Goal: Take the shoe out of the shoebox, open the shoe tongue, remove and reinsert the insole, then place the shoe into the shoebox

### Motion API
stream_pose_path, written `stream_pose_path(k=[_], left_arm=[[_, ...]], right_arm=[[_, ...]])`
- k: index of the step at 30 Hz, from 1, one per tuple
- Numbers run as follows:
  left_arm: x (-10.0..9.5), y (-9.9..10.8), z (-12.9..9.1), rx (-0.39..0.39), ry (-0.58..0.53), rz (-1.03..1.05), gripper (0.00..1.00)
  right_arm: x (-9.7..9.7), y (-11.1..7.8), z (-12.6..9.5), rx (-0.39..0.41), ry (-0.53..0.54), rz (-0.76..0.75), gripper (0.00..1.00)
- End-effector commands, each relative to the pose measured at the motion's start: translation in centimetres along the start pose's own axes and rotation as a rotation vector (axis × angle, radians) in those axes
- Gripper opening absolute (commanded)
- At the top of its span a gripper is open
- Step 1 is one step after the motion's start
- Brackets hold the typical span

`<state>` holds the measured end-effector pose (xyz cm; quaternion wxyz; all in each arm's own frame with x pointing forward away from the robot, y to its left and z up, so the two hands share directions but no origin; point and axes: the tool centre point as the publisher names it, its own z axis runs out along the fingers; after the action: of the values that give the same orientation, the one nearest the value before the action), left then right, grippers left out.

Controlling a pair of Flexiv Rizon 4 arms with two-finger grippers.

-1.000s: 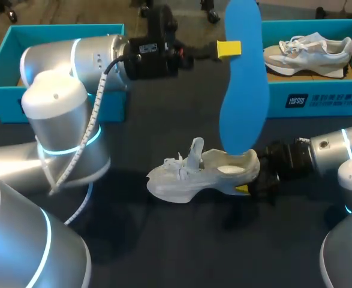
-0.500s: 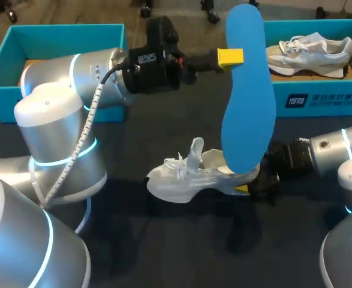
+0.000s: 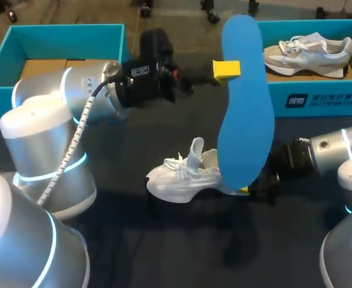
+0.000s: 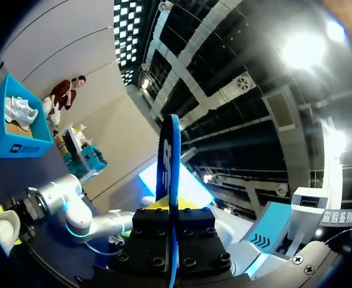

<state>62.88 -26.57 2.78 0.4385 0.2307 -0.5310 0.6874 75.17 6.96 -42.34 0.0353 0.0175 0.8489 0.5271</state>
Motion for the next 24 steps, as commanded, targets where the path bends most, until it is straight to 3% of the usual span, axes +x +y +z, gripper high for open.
stream_pose_path(k=[1,17,18,20,24], left_arm=[[0.38,0.65,-0.61,0.012,-0.002,0.001,0.0],[0.38,0.65,-0.61,0.012,-0.002,0.001,0.0],[0.38,0.65,-0.61,0.012,-0.002,0.001,0.0],[0.38,0.65,-0.61,0.012,-0.002,0.001,0.0],[0.38,0.65,-0.61,0.012,-0.002,0.001,0.0]], right_arm=[[0.08,0.08,0.09,0.004,-0.002,0.0,0.0],[0.08,0.08,0.09,0.004,-0.002,0.0,0.0],[0.08,0.08,0.09,0.004,-0.002,0.0,0.09],[0.08,0.08,0.09,0.004,-0.002,0.0,1.0],[0.08,0.08,0.09,0.004,-0.002,0.0,1.0]])
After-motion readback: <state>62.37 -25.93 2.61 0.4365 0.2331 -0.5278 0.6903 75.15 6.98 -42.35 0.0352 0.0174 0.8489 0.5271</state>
